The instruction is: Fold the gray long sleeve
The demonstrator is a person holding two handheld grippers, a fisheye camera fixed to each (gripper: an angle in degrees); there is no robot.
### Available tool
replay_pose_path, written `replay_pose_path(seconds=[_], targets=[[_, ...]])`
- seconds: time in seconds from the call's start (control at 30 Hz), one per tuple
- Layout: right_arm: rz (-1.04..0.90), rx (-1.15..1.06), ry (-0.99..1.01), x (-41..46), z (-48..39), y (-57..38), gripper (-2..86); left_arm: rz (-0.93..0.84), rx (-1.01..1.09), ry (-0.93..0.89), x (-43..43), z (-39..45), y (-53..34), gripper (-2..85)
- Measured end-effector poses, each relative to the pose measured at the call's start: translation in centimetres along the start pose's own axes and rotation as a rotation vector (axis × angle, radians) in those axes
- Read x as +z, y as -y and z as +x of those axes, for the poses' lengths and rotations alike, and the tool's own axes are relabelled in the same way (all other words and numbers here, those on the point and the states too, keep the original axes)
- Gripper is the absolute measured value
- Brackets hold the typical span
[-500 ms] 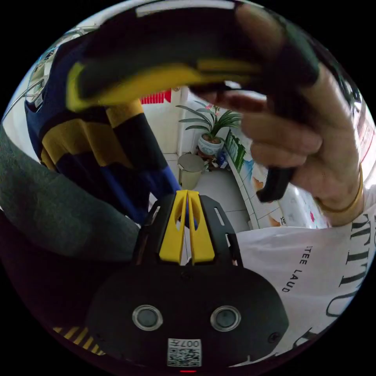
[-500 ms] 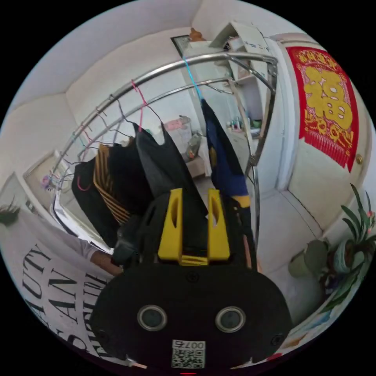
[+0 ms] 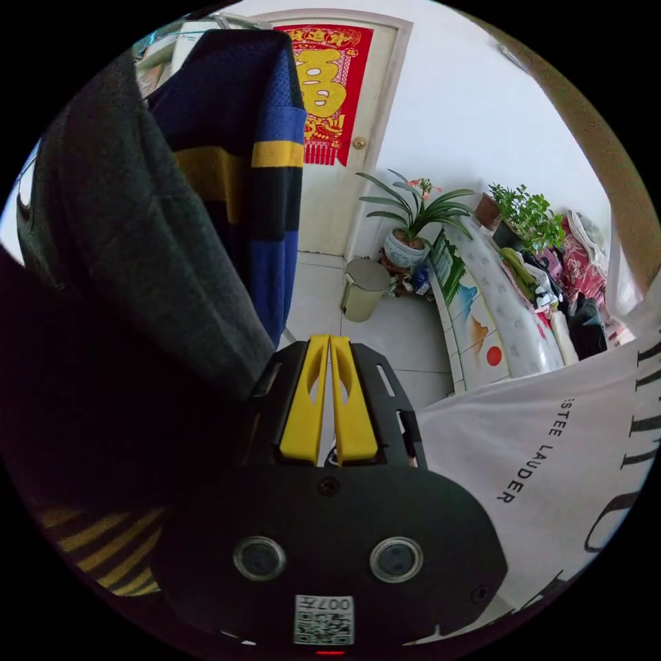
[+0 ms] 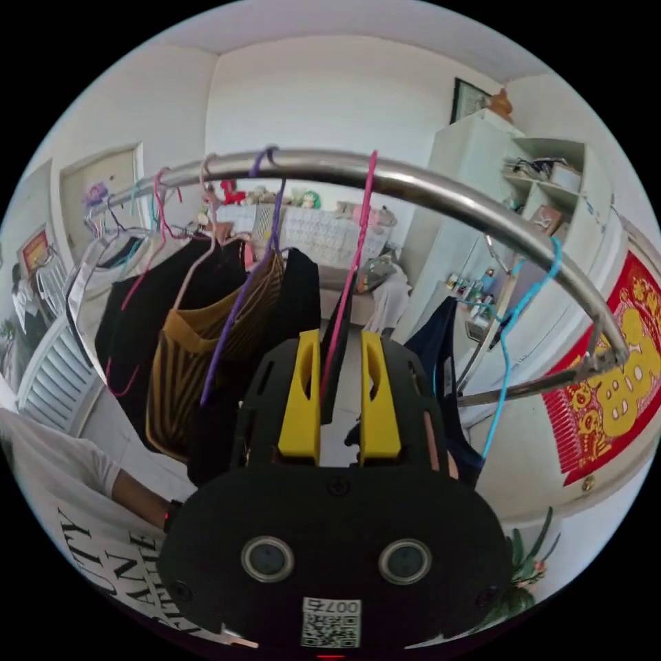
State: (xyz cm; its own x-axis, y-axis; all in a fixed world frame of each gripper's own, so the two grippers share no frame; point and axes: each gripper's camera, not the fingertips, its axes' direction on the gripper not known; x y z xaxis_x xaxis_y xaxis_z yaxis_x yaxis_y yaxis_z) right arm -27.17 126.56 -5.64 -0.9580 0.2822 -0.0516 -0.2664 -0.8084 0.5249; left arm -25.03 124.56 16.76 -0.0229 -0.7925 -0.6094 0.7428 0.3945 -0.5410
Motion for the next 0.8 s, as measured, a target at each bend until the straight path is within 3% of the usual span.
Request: replay_pose_path(seconds=[0.13,0.37,0.53,0.67,0.8], targets=[[-0.044,-0.001,0.124,1.4,1.5,2.1,0.7,0.013,-0.037,0.014,-0.7,-0.3,-0.4,-1.0],[0.069,0.017,0.03,-3.2,2.5,6.8,0.0,0.035,-0.104,0.035,-2.1,-1.0,-0.9,-1.0],[-0.026,0.011,0.003,-1.6,3.1,11.0,-0.1,0.053,-0.128,0.046,-2.8,-1.0,-0.9,-1.0],[-0.106,0.033,0.044,2.1,2.8,6.9,0.0,0.043,-0.131,0.039,-2.5,-0.6,-1.0,-0.9],[0.009,0.06,0.101,0.6,2.4,-3.1,-0.1,0.049,-0.091,0.034,-2.2,0.1,-1.5,-0.7]])
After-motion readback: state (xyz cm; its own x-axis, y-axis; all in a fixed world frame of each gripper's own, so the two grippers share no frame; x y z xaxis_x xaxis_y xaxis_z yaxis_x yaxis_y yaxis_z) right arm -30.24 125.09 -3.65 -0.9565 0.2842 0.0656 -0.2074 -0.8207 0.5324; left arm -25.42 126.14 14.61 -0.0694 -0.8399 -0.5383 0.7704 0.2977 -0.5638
